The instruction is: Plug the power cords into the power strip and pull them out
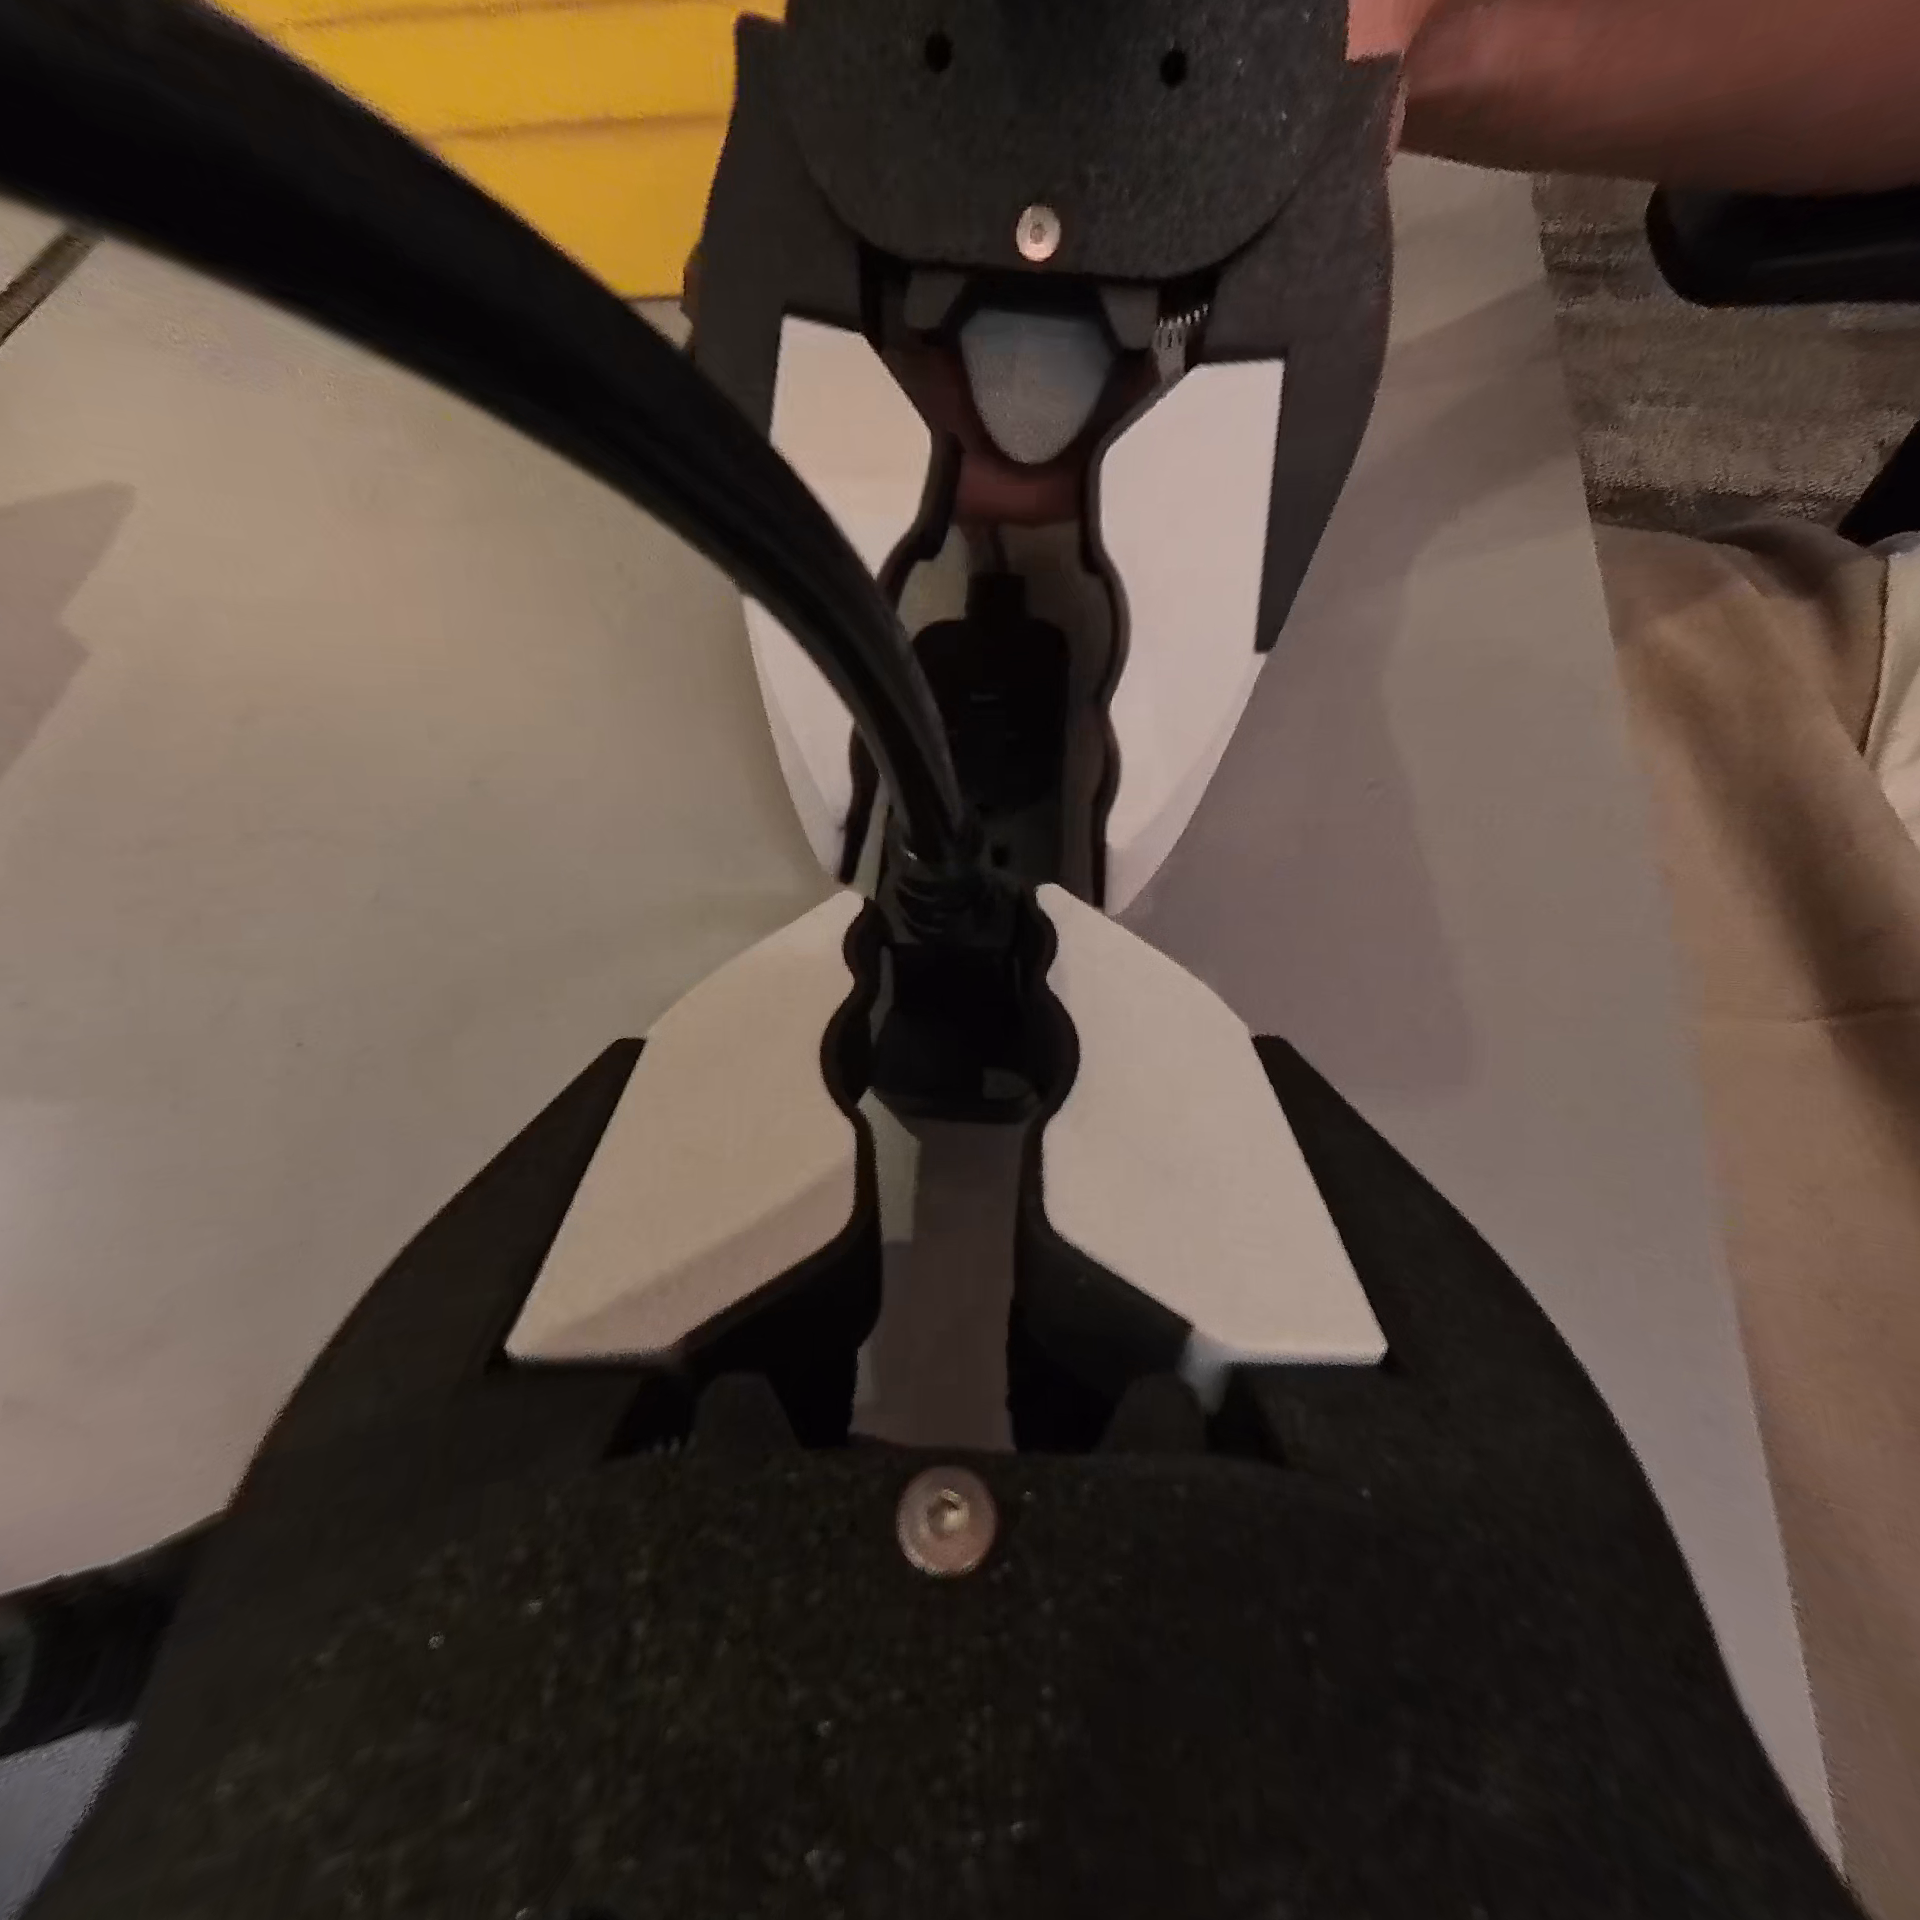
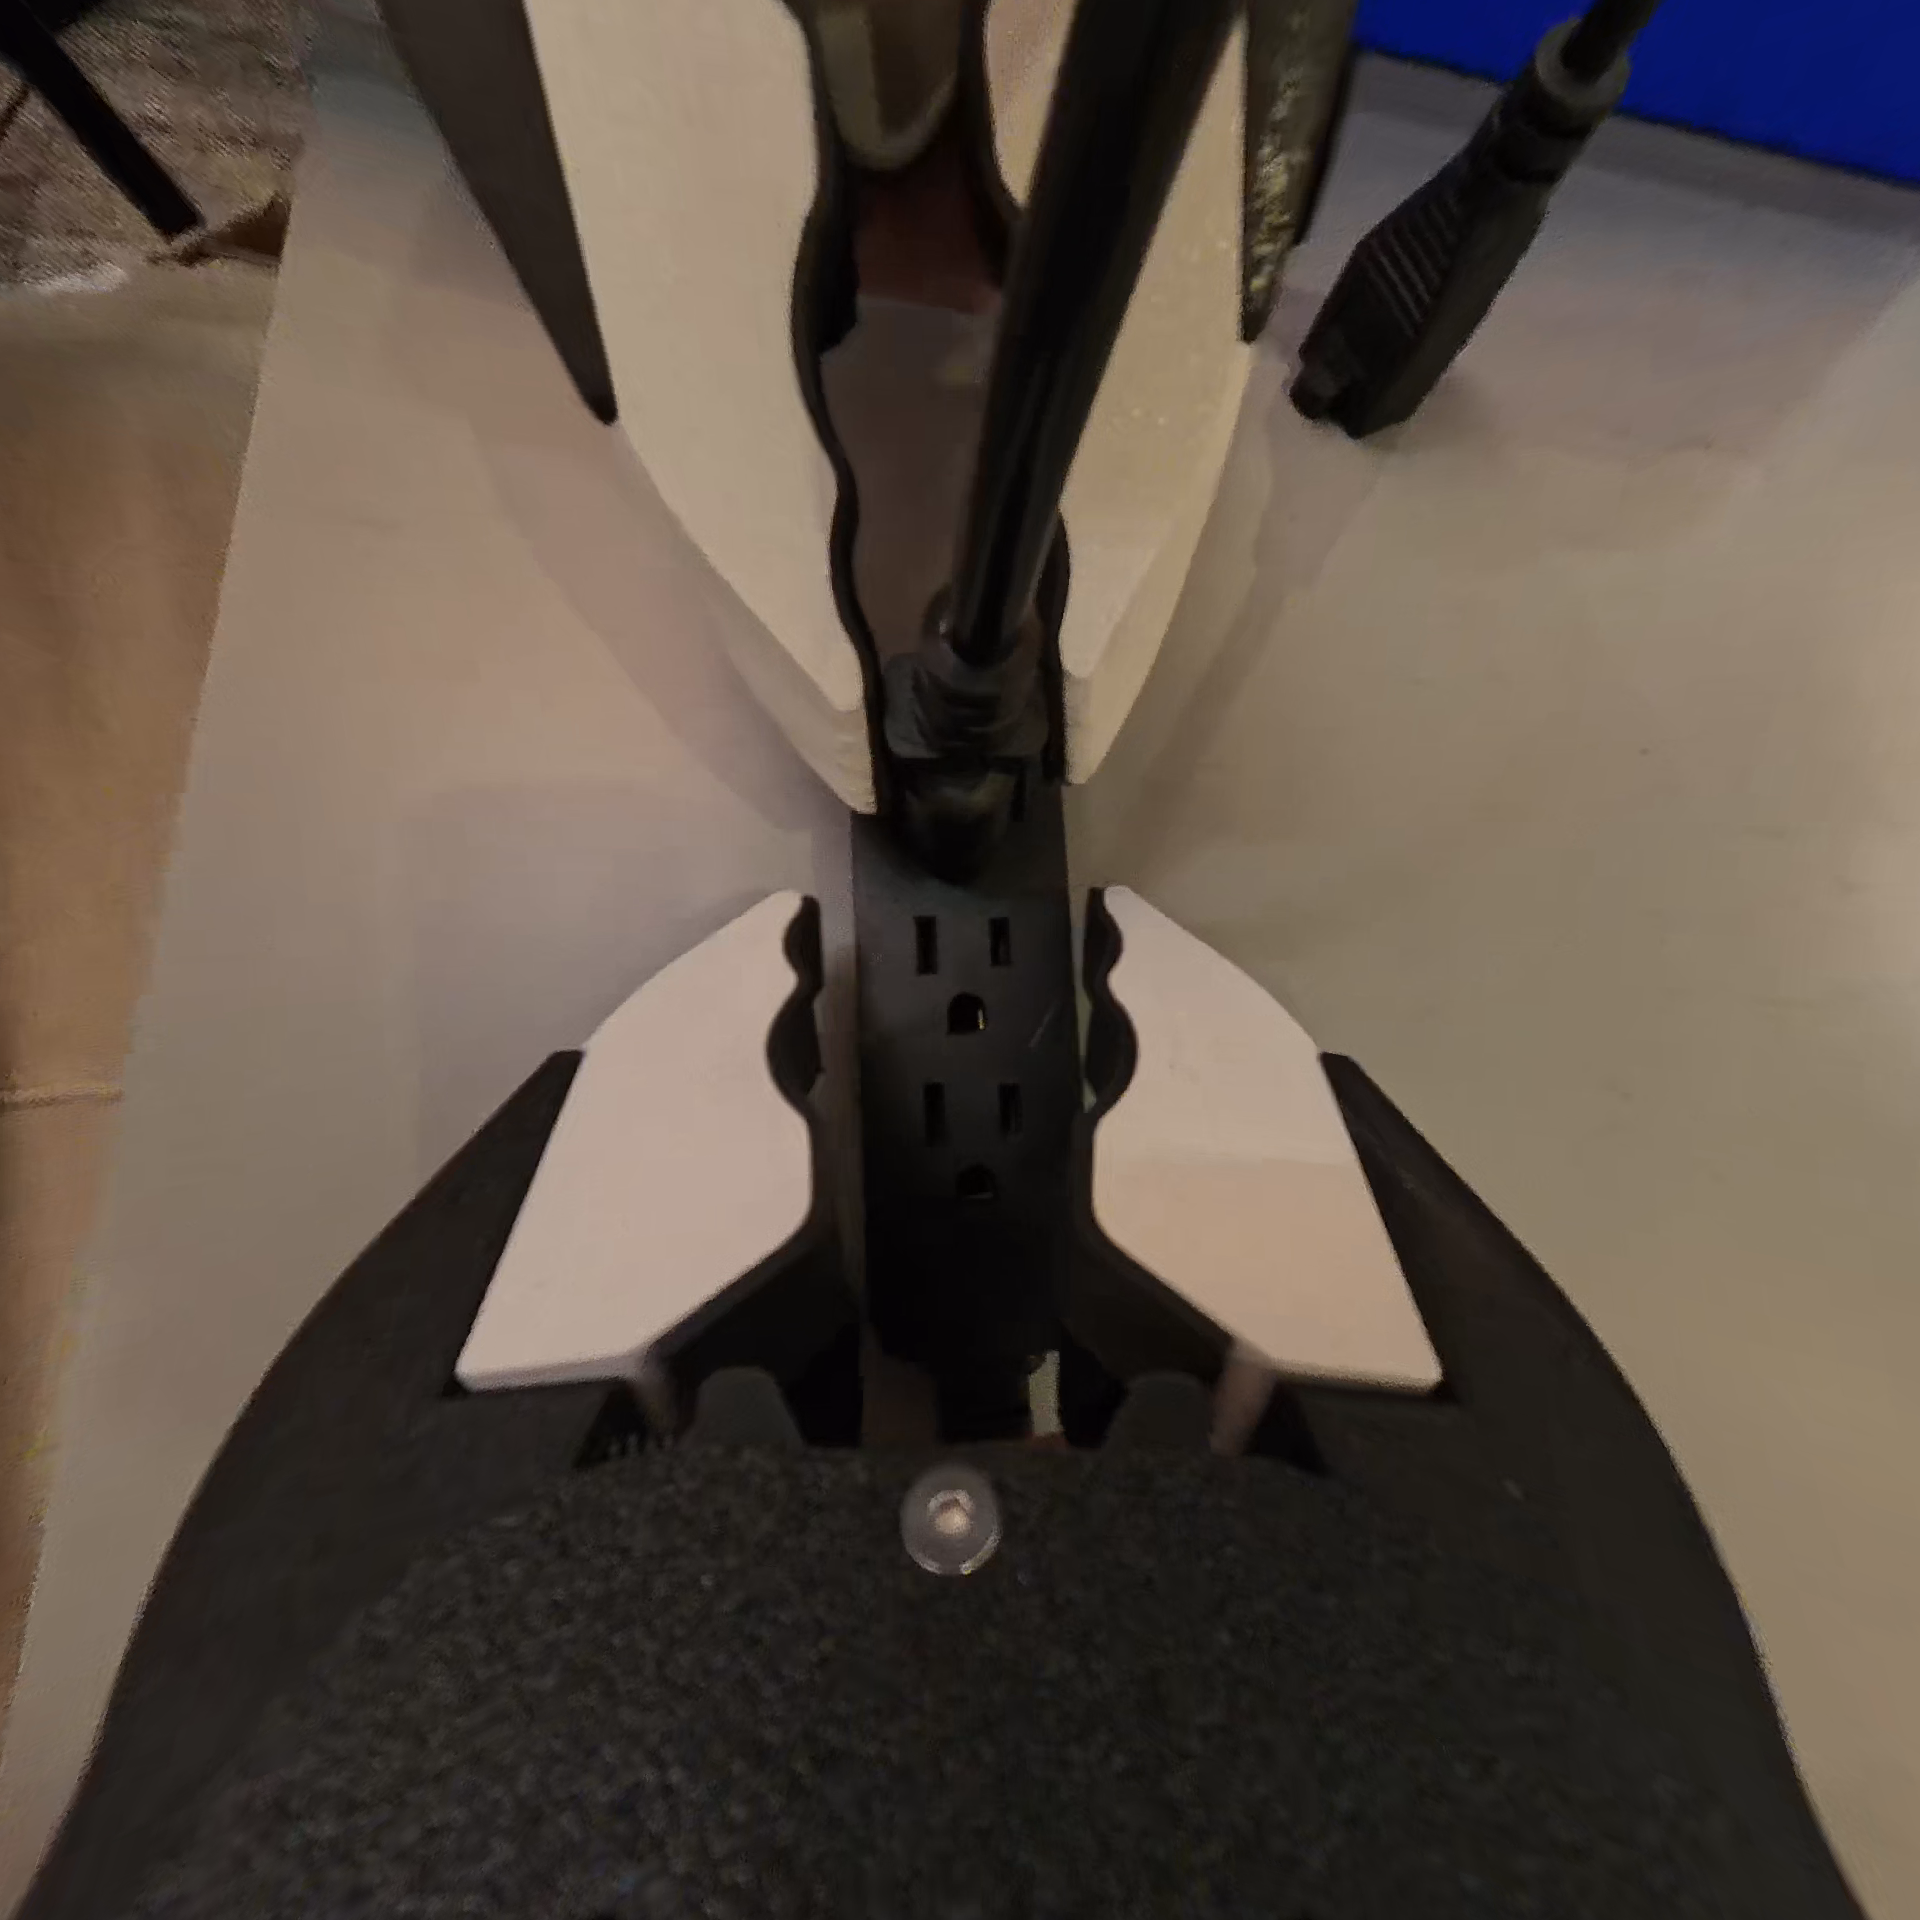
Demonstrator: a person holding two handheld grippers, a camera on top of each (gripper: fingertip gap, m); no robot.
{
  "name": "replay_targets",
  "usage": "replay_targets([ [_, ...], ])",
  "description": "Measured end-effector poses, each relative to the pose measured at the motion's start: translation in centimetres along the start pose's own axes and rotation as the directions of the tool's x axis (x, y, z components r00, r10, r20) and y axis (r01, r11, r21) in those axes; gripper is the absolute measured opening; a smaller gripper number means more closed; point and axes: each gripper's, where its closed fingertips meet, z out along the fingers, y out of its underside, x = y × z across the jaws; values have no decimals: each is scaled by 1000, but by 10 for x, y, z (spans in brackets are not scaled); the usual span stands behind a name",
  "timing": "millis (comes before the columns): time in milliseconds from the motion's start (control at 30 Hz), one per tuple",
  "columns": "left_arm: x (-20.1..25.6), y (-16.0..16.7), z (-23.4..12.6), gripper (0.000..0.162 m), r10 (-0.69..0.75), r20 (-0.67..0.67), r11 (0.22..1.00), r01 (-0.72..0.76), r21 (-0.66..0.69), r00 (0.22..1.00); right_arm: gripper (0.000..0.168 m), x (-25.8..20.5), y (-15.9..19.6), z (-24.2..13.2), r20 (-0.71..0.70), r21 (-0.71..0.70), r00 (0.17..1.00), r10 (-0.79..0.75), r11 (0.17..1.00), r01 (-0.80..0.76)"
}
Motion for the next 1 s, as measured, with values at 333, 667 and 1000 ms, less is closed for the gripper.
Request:
replay_targets([
  [333, -2, 1, -1, 24, -13, 27, 1000, 12, 21, 1000, 43, 4, 6, 8, 0, -60, 1000, -21, 998, 21],
  [667, -7, 8, -6, 24, -37, -1, 999, 37, 12, 999, 45, 5, 4, 13, 18, 37, 999, 47, 998, -48],
  [1000, -8, 9, -5, 24, -18, -33, 1000, 19, 10, 999, 45, 5, 5, 13, 25, 18, 998, 56, 998, -57],
])
